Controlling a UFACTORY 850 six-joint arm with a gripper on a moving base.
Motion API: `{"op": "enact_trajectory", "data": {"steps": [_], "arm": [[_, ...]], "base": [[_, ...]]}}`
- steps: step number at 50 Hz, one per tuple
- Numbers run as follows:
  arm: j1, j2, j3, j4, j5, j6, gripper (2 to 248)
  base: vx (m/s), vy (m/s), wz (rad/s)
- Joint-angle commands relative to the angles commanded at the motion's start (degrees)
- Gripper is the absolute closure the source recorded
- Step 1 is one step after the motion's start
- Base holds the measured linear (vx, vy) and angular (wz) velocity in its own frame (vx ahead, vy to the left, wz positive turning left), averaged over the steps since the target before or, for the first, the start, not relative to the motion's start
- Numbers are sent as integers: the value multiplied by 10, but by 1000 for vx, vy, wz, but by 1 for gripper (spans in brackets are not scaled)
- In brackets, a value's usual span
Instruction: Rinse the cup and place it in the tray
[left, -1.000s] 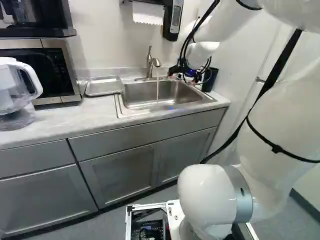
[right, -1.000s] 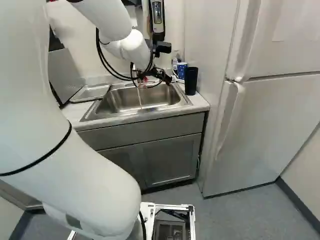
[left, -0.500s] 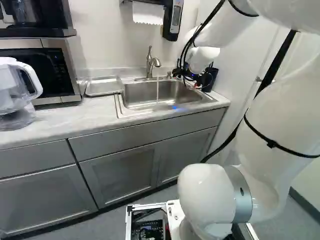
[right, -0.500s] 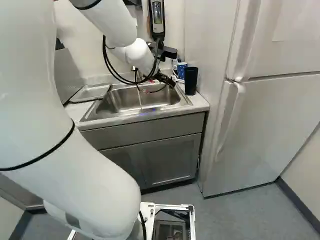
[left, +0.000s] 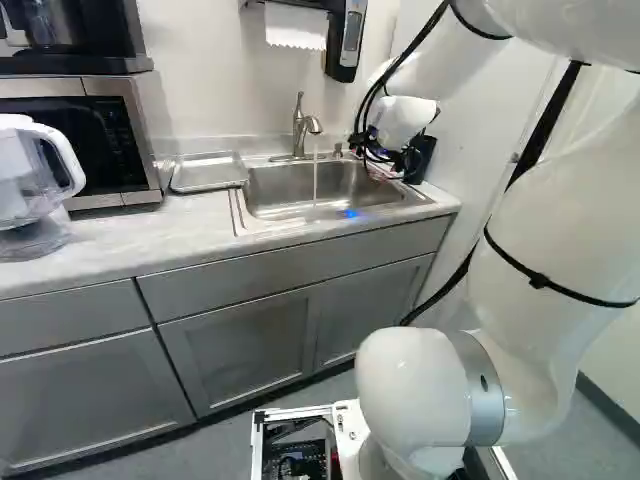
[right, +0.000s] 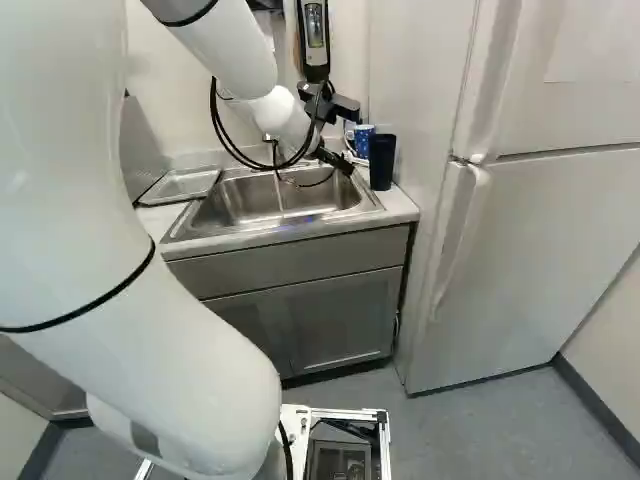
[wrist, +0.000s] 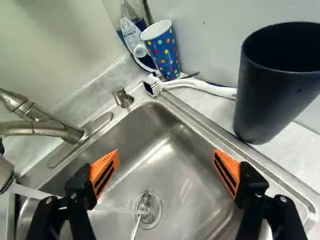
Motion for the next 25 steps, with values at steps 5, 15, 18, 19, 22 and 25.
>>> {"op": "enact_trajectory", "data": {"steps": [5, 15, 18, 19, 22, 25], "arm": [[0, 1, 1, 0, 15, 0, 3], [-1, 1, 1, -10, 30, 0, 3], [-3, 3, 3, -17, 32, 0, 3], [-4, 3, 3, -19, 32, 0, 3], [-7, 6, 6, -28, 32, 0, 3], [-11, 9, 9, -37, 32, 0, 3]], "base": [[0, 0, 0], [0, 0, 0], [0, 0, 0], [0, 0, 0], [0, 0, 0], [0, 0, 0]]}}
